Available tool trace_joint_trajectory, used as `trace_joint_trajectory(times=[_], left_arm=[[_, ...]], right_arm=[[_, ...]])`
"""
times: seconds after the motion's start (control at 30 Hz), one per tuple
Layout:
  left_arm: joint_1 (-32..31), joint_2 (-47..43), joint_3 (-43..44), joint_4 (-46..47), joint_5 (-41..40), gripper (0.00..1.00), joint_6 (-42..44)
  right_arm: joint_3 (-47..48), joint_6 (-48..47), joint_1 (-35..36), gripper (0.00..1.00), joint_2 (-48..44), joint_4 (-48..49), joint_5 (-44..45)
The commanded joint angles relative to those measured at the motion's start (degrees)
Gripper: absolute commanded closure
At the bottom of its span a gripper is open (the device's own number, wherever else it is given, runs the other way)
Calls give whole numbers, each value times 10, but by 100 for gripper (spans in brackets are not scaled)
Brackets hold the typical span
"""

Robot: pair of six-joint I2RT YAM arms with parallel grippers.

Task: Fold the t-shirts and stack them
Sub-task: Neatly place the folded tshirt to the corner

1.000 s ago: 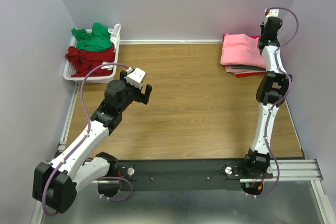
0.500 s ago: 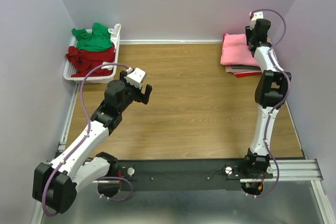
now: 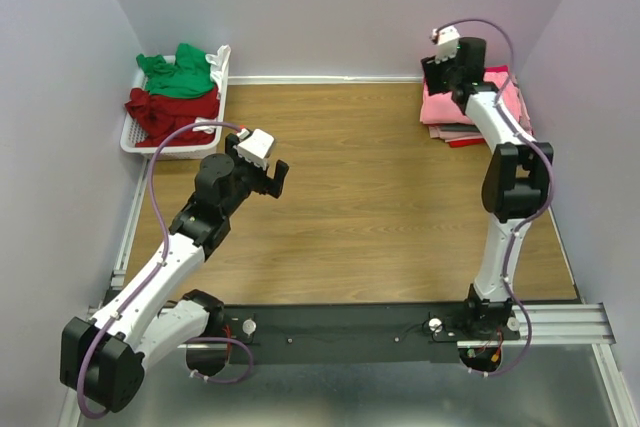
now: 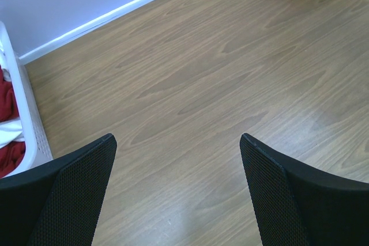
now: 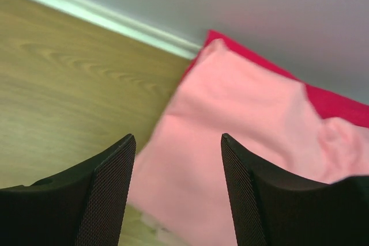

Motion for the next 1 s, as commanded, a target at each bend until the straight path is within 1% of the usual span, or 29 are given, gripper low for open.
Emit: trace_joint_trajectory(times=[0.0,0.03,0.13,0.17,0.27,0.3,0.33,0.37,0.4,0.43,0.47,0.5,0.6,0.63,0.77,0.87,0.97], left_arm=[[-3,-2,11,9,-3,4,-4],[-3,0,10,9,-3,4,-5],[-2,3,8,9,-10,5,-5],[-3,5,8,9,-15,4,-5],[-3,8,6,8,-21,5,-5],[-3,9,8,7,-23,4,-5],[-3,8,8,6,-23,4,-5],[-3,8,8,5,-25,4,-5],[-3,7,7,4,-28,4,-5],[-3,6,6,3,-29,4,-4],[-3,5,6,4,-30,4,-5],[-3,4,6,4,-29,4,-5],[-3,6,6,2,-26,4,-5],[-3,7,8,4,-26,4,-5],[-2,8,11,2,-20,4,-5],[-3,8,11,2,-15,4,-5],[-3,10,12,2,-9,5,-5]], right_arm=[[-19,6,66,33,5,-40,3],[-14,5,87,33,11,-41,54],[13,6,110,34,35,-41,114],[19,12,111,34,38,-42,117],[41,19,110,41,46,-42,141],[45,19,107,46,49,-41,142],[44,23,104,50,48,-42,136],[44,28,92,54,48,-42,118],[44,34,85,61,48,-42,109],[43,49,69,62,48,-41,81],[43,58,60,62,49,-42,72],[44,74,43,65,50,-43,36],[46,99,12,67,52,-42,-19],[47,120,-8,67,54,-42,-57],[68,162,-52,67,74,-43,-146],[97,185,-70,68,99,-45,-183],[132,215,-76,68,126,-45,-195]])
